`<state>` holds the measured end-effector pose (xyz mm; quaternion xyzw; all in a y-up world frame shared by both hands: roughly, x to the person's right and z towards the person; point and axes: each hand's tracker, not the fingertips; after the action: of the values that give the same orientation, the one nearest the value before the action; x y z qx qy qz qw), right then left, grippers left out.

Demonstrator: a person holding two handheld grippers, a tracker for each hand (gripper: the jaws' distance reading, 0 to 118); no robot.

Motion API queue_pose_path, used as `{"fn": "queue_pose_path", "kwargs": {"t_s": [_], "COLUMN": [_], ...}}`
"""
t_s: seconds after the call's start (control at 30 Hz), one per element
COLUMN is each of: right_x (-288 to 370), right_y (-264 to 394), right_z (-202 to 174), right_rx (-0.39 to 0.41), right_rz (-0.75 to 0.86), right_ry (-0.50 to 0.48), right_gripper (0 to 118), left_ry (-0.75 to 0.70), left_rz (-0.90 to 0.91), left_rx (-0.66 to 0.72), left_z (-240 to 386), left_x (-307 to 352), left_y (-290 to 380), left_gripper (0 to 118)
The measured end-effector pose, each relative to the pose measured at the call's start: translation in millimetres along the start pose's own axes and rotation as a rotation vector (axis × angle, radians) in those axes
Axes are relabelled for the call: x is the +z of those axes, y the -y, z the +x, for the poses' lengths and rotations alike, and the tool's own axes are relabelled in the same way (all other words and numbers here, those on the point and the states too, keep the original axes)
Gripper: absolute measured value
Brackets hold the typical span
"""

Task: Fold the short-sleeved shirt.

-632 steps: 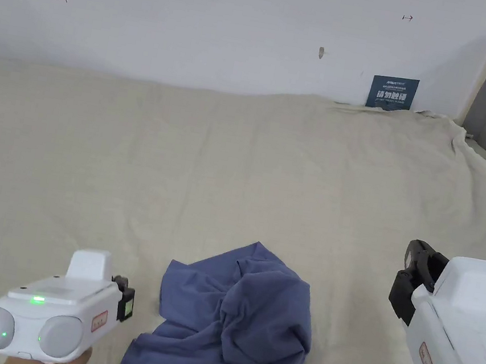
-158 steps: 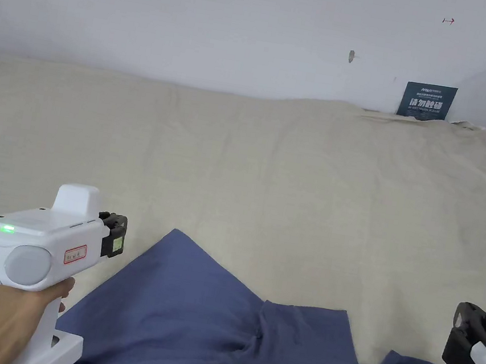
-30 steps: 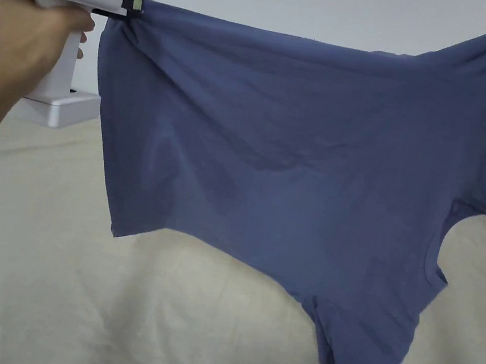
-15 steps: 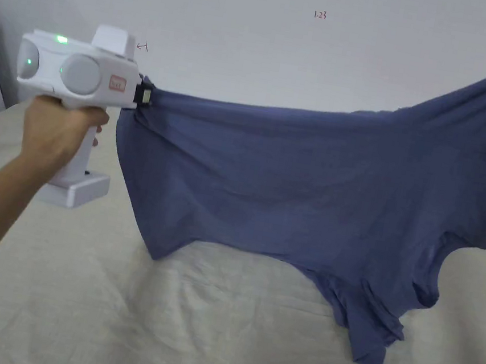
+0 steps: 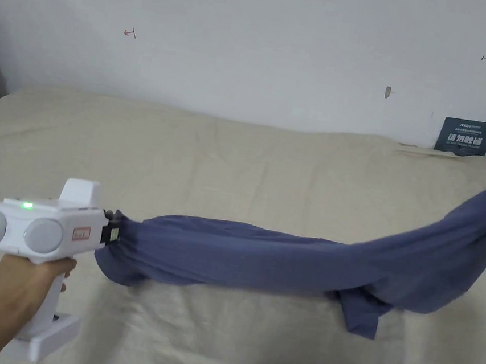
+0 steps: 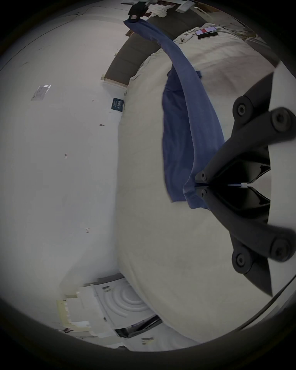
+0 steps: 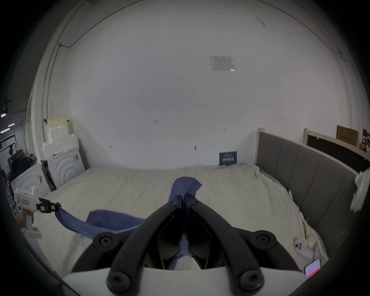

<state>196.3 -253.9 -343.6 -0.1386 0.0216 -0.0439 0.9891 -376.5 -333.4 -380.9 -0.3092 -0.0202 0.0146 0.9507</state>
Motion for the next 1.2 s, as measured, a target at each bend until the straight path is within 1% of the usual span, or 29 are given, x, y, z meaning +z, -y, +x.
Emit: {"fn": "queue_pose_path", "kwargs": {"t_s": [0.13, 0.27, 0.57, 0.73, 0.83, 0.9, 0.97, 1.1, 1.2], "right_x": [36.0, 74.2, 146.1, 173.5, 180.4, 184.0, 184.7, 164.5, 149.8], "right_y": [44.5, 88.1, 161.0, 192.9, 210.8, 219.2, 225.0, 246.1, 259.6], "right_z": [-1.8, -1.4, 2.6, 5.0, 18.7, 24.6, 19.2, 28.2, 29.7], "right_rx": [-0.028, -0.089, -0.127, -0.156, -0.158, -0.176, -0.181, -0.185, -0.21], "right_rz": [-0.052, -0.1, -0.217, -0.287, -0.316, -0.337, -0.356, -0.44, -0.51], "right_ry": [-0.019, -0.029, 0.004, 0.016, 0.031, 0.04, 0.053, 0.081, 0.117], "right_gripper": [1, 1, 1, 1, 1, 1, 1, 1, 1], "left_ry": [0.009, 0.015, 0.013, 0.008, 0.007, 0.005, 0.004, -0.013, -0.03], "left_rz": [-0.033, -0.076, -0.132, -0.158, -0.171, -0.18, -0.188, -0.214, -0.237], "left_rx": [0.035, 0.07, 0.106, 0.119, 0.113, 0.104, 0.104, 0.104, 0.089], "left_z": [-7.1, -22.0, -33.0, -34.7, -35.2, -33.0, -34.1, -29.6, -25.5], "left_x": [18.3, 29.3, 68.8, 83.5, 89.0, 93.7, 93.5, 86.8, 79.3], "left_y": [46.2, 91.0, 155.5, 184.0, 194.5, 201.6, 207.1, 217.2, 224.0], "left_gripper": [0, 0, 0, 0, 0, 0, 0, 0, 0]}}
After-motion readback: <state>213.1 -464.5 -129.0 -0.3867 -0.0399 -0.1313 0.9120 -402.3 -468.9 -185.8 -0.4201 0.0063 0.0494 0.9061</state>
